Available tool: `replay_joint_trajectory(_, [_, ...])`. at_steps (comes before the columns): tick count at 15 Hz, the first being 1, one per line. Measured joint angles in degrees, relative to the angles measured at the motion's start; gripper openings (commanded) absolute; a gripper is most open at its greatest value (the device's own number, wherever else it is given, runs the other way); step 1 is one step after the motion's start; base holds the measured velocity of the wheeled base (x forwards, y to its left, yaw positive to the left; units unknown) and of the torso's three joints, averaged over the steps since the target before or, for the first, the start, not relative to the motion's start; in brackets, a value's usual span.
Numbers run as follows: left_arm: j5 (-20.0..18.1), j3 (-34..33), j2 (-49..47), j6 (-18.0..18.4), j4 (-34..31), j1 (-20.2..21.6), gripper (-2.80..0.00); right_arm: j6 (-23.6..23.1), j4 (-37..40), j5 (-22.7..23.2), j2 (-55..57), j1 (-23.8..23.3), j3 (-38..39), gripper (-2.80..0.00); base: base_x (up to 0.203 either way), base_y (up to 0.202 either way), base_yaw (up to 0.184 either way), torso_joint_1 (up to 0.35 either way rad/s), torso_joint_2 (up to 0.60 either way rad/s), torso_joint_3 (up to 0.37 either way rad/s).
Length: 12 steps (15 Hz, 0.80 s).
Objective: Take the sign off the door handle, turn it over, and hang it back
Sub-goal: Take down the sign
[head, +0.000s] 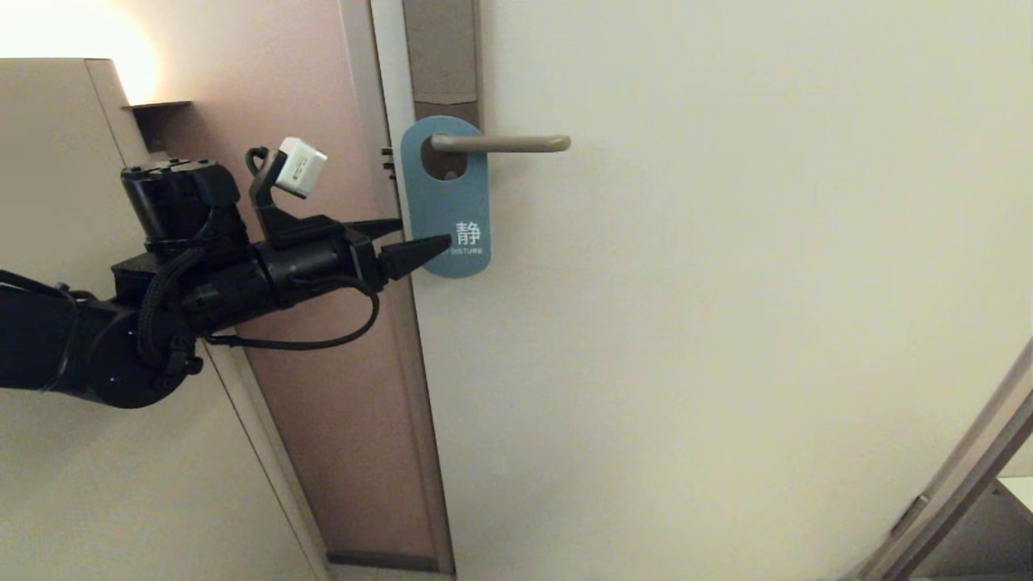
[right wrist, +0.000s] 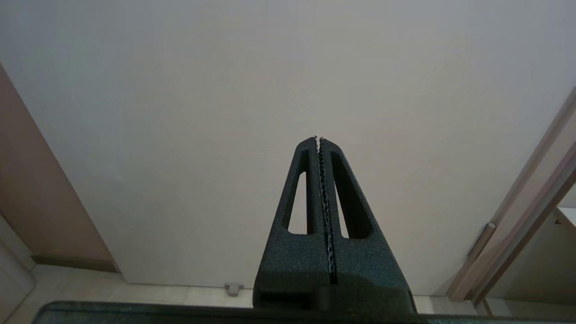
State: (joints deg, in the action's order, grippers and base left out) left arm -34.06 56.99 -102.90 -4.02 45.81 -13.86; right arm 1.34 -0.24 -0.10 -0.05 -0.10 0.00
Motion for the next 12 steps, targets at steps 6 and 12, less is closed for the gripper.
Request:
replay_joint_trajectory(6, [0.20,0.40,-1.02,0.34,0.86,0.39,0.00,-0.03,0.00,0.00,0.00,0.02,0.00,-2.80,0.000,0.000,0.000,0.000,0.00,0.000])
replay_joint_trajectory(12, [-0.02,1.99,-3.39,0.06,2.50,-0.13,0.00,-0.02,0.02,-0.01,0.00,-0.01,0.00,-2.80,0.000,0.000,0.000,0.000,0.00,0.000])
